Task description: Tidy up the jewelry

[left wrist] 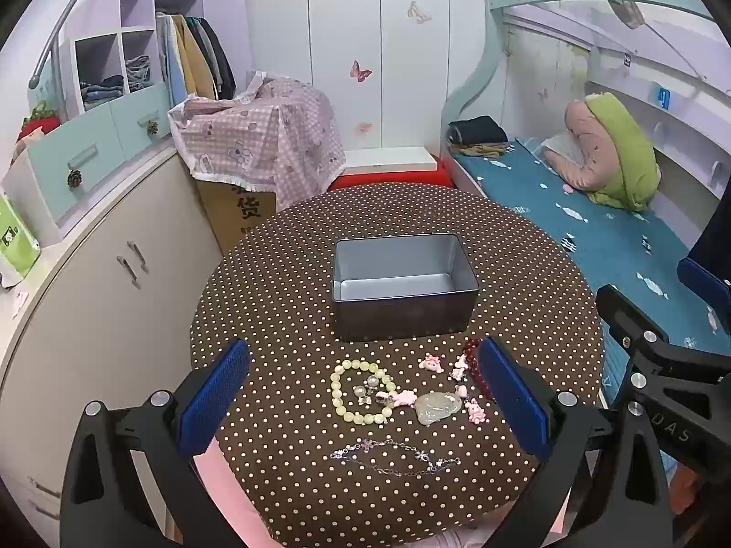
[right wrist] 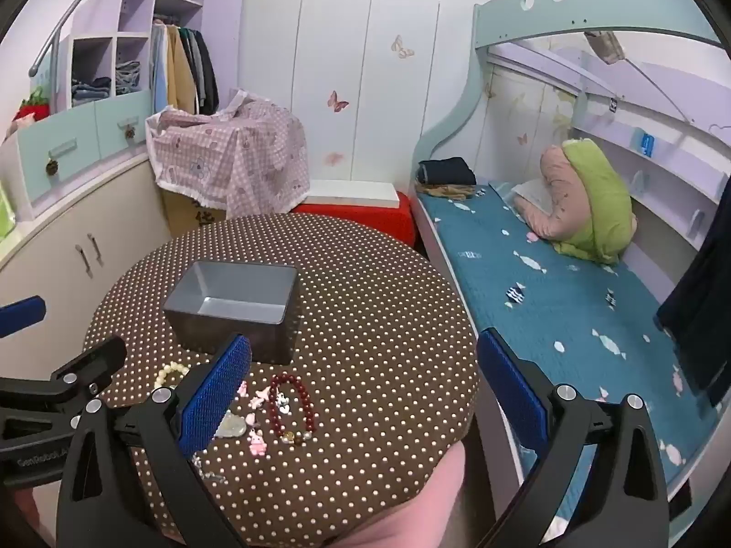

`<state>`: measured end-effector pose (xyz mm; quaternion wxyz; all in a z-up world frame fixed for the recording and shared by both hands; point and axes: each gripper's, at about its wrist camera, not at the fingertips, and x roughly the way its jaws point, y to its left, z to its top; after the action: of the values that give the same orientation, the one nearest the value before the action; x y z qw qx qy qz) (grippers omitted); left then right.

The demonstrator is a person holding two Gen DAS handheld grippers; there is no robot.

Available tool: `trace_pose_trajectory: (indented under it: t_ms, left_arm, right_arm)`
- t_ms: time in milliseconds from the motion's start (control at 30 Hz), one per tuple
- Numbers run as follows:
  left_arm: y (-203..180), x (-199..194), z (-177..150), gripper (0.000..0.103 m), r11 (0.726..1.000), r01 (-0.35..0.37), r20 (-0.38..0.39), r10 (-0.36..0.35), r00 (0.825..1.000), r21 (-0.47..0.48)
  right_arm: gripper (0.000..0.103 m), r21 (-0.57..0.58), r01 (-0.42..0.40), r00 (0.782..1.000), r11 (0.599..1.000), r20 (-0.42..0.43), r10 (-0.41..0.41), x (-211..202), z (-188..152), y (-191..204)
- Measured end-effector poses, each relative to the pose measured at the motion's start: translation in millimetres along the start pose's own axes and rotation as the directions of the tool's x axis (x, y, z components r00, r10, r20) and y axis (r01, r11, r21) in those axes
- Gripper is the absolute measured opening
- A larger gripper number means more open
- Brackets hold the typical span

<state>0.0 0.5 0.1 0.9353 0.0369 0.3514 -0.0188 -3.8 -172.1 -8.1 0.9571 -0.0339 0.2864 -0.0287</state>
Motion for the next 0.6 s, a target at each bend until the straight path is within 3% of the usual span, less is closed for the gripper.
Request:
trace_pose_trajectory:
  t_ms: [600]
  left_arm:
    - [4.0,-2.7,-1.8,0.096,1.000,-0.003,0.008,0.003,1.000,-0.006]
  right_arm:
    - [0.096,0.012,-0.031,0.999,0.999,-0.032,0.031,4.0,-3.0,-3.7]
